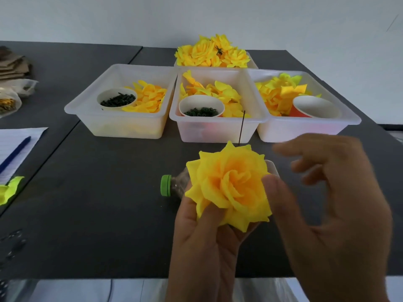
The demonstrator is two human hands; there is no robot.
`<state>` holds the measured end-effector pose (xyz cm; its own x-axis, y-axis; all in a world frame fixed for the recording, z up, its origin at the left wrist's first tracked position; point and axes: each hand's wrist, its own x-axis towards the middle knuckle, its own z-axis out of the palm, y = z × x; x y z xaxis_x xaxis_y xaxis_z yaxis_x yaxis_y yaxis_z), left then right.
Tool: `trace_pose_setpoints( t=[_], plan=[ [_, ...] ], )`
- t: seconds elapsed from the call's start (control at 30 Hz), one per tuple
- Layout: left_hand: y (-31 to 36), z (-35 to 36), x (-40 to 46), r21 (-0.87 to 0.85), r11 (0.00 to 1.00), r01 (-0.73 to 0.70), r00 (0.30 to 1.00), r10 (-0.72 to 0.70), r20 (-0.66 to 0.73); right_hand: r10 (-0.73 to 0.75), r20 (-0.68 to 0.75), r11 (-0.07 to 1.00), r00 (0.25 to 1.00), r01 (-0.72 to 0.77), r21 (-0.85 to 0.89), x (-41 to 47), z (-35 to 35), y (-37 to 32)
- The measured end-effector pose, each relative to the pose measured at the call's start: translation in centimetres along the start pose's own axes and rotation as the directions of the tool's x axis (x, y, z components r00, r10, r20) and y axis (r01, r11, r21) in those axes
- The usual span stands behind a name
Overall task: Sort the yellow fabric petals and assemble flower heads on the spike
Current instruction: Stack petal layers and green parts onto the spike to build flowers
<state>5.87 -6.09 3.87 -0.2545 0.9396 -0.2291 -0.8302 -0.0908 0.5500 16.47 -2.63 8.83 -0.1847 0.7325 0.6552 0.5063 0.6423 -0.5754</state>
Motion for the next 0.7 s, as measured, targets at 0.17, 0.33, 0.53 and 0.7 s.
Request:
trace_pose_setpoints(
  t=[0.17, 0.33, 0.53, 0.7],
  plan=[
    [-0.2, -1.0, 0.1, 0.101, 0.995, -0.012, 0.999, 0.015, -0.031, 0.059, 0.176, 0.989, 0.983, -0.033, -0.146, -0.7, 0.9, 0.0],
    [-0.9, -1.2, 0.2, 0.176, 0.980, -0.096, 0.992, 0.108, -0.062, 0.061, 0.181, 0.977, 0.982, -0.022, -0.210, -1.6, 2.0, -0.1],
    [-1.4, -1.1, 0.1, 0.217, 0.964, -0.155, 0.986, 0.165, -0.028, 0.061, 0.097, 0.967, 0.993, -0.035, -0.252, -1.8, 2.5, -0.5],
    [-1.4, -0.6, -0.1, 0.227, 0.946, -0.232, 0.969, 0.245, -0.034, 0.093, 0.037, 0.949, 0.995, -0.077, -0.304, -2.1, 2.8, -0.8]
  ],
)
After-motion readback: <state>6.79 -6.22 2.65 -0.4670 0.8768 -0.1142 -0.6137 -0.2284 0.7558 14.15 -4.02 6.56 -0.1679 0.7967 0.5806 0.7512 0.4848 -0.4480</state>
